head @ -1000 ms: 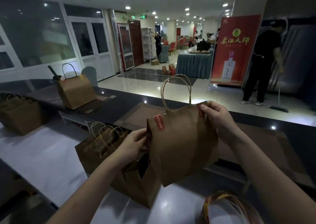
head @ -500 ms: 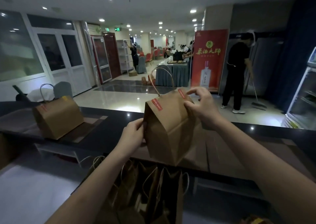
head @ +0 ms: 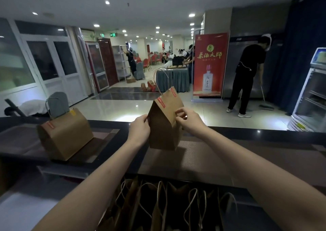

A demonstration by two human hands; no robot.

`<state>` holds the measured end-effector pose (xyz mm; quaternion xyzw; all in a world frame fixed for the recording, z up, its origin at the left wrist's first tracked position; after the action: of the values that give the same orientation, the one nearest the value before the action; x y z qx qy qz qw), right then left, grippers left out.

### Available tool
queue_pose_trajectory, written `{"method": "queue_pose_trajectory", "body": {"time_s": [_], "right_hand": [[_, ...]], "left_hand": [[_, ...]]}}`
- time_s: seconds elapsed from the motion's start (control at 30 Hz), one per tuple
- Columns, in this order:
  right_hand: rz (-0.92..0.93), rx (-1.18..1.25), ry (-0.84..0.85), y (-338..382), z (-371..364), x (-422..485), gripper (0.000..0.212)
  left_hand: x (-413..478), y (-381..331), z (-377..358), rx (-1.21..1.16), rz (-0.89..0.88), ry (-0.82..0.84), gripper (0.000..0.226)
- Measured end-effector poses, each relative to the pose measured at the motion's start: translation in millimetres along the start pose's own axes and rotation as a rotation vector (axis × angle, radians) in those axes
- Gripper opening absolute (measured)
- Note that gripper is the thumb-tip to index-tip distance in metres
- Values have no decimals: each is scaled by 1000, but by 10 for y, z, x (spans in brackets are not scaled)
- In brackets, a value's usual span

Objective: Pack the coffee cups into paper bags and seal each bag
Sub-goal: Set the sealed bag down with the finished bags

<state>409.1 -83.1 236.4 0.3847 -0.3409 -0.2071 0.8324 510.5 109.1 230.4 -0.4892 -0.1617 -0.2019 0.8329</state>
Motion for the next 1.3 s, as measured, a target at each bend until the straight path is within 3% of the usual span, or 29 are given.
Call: {"method": "queue_pose_trajectory", "body": {"time_s": [0.17,0.47,0.67,1.3], "right_hand": [[-157,82,49,-75,-424,-10,25],[-233,211,287,-396,-981,-47,89],[-293,210,264,-682,-1178,-138,70],[-364,187,236,-860,-1413,-324,70]], "left_hand": [[164,294,-97,33,28,1,34],[256,771,-269,9,45,43,36],[124,1007,-417,-27,62,84,36],[-55,1383,-572,-59,138,140,39]]}}
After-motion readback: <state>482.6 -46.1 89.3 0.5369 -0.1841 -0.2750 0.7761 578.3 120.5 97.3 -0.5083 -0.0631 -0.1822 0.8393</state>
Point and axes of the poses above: each hand's wrist, its own x-axis towards the middle knuckle, its own z-axis out of the back of the hand, y = z × x, the point moved 6 cm from there along x, towards the middle knuckle, and after that the axes turned 13 degrees about -y, right-handed, at the moved point
